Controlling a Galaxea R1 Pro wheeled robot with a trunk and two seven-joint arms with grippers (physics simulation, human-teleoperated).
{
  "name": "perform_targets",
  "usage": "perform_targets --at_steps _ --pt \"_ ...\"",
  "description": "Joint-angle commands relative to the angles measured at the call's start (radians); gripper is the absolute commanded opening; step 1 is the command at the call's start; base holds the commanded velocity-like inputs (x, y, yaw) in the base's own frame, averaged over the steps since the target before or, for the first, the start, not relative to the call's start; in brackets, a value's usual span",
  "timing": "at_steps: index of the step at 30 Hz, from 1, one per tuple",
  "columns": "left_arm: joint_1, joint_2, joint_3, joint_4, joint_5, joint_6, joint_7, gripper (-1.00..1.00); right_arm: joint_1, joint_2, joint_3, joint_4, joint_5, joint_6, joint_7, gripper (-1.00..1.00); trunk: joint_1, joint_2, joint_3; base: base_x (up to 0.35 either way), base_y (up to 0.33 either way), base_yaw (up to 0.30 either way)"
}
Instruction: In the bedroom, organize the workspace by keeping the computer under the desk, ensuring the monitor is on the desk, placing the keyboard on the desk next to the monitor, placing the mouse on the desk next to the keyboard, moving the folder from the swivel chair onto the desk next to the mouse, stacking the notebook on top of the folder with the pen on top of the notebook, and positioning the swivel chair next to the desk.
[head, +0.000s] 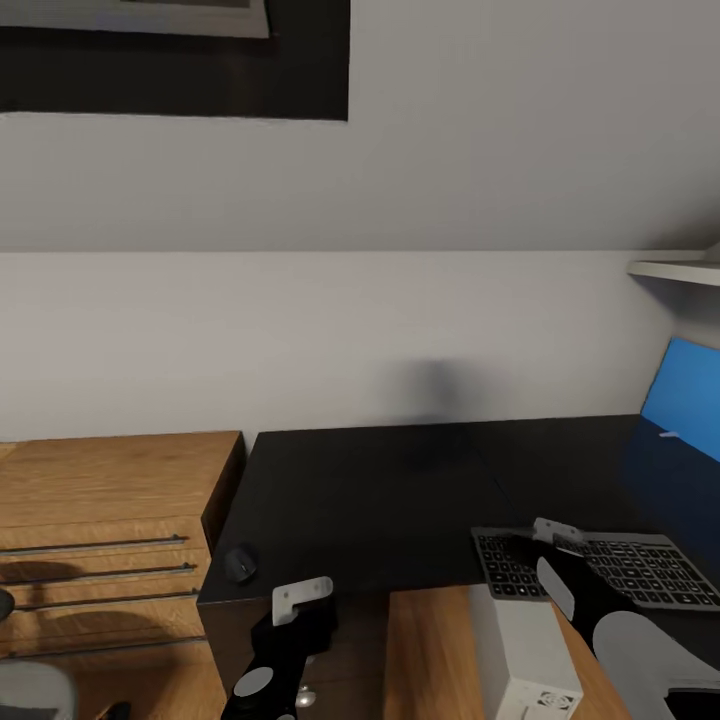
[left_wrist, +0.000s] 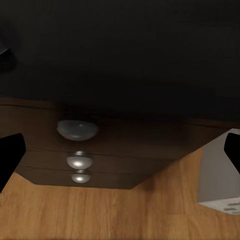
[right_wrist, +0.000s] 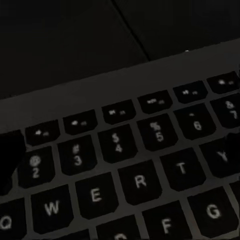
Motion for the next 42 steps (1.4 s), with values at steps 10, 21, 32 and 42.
perform_targets --at_steps 10,21,32,42 --pt "-0.001 0.0 -0.001 -0.001 0.005 0.003 0.008 1.0 0.0 0.004 0.003 -0.003 -0.007 0.007 -0.005 1.0 0.0 -0.001 -0.001 0.0 0.0 0.254" --pt "-0.001 0.0 -0.001 -0.001 0.005 0.003 0.008 1.0 0.0 0.004 0.002 -0.007 -0.002 0.004 -0.005 1.0 0.0 -0.001 -0.001 0.0 0.0 0.044" --pt "-0.001 0.0 -0.001 -0.001 0.004 0.002 0.008 1.0 0.003 0.001 -0.004 -0.146 0.001 0.003 -0.01 1.0 0.0 -0.001 -0.001 0.0 0.0 0.0" --pt "-0.001 0.0 -0.001 -0.001 0.004 0.003 0.008 1.0 0.011 0.003 -0.004 -0.25 -0.007 0.006 -0.011 1.0 0.0 -0.001 -0.001 -0.083 -0.016 0.0"
